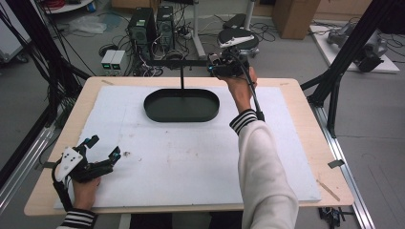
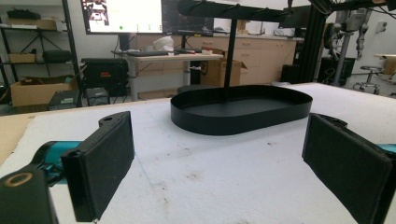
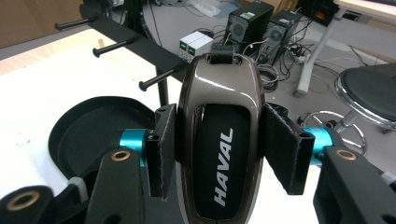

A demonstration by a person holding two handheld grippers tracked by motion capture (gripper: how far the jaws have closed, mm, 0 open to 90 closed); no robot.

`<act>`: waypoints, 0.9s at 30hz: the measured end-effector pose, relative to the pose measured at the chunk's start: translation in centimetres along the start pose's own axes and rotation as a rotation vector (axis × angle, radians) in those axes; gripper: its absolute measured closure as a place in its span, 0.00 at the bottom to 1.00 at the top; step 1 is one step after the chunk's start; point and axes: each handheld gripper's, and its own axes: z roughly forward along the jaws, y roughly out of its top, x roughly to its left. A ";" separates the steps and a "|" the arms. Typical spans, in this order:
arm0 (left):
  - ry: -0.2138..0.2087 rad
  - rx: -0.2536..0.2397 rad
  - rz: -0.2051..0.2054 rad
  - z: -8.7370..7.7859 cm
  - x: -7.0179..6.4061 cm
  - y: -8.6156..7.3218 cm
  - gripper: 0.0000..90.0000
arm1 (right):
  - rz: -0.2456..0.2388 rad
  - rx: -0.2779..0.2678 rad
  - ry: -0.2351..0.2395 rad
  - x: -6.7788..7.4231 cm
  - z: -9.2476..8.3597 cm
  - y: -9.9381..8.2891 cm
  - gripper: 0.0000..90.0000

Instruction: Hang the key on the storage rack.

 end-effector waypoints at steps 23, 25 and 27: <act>0.000 0.005 0.001 0.0 0.0 0.0 0.11 | 0.045 0.017 0.002 -2.4 0.9 -1.0 0.53; 0.000 0.005 0.000 0.0 0.0 0.0 0.11 | 0.049 0.027 0.002 -2.7 0.8 -1.2 0.53; 0.000 0.005 -0.002 0.0 0.0 0.0 0.11 | 0.049 0.037 0.005 -2.8 0.7 -1.3 0.53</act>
